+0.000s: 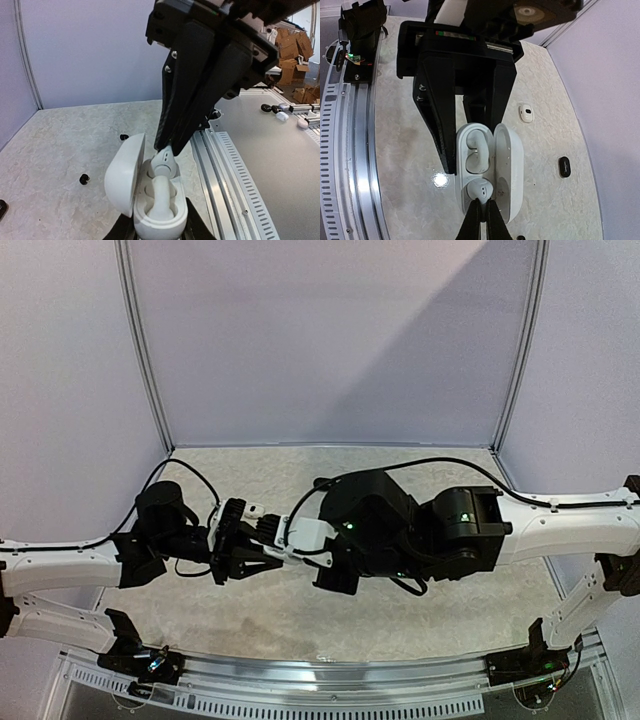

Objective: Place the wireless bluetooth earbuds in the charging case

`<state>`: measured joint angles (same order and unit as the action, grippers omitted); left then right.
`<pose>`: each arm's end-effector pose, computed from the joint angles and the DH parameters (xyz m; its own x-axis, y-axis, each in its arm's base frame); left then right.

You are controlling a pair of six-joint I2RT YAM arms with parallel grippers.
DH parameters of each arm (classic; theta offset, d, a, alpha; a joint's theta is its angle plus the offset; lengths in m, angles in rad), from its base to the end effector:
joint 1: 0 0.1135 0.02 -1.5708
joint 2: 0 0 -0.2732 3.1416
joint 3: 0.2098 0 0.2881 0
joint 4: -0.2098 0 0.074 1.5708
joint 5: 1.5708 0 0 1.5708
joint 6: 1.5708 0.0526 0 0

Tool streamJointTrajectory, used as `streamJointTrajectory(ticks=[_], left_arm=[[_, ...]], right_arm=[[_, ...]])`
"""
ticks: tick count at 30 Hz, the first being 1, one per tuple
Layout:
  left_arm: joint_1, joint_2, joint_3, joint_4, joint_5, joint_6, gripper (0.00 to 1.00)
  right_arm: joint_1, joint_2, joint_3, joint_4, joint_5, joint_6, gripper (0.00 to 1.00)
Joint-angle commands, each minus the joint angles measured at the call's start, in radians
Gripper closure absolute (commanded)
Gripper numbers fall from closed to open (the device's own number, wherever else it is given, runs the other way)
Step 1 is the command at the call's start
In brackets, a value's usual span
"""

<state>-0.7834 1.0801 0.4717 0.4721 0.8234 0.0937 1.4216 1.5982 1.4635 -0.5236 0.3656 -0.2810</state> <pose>0.1609 -0.2147 0.2277 -0.0028 0.0925 -0.9957 0.9992 -0.0400 -0.0065 0.0799 0.4048 0.3329 0.1571 -0.6973 -0.6994 -0.8721 0.2343 -0.4295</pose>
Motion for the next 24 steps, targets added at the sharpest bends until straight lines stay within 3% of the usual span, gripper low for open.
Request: streamJointTrajectory(ticks=[1,5,15,24], left_arm=[[0.001,0.0,-0.01,0.08,-0.011,-0.023,1.0],[0.0,-0.001,-0.014,0.086,-0.013,-0.025,1.0],[0.001,-0.005,-0.016,0.08,-0.01,-0.026,1.0],[0.001,-0.009,-0.017,0.018,-0.101,-0.026,1.0]], right_arm=[[-0.01,0.035,0.003,-0.036,0.012,0.036,1.0],[-0.011,0.039,0.006,-0.058,0.022,0.046,0.98],[-0.012,0.063,0.045,-0.075,0.03,0.057,0.82],[-0.011,-0.044,0.083,-0.144,-0.064,0.095,0.73]])
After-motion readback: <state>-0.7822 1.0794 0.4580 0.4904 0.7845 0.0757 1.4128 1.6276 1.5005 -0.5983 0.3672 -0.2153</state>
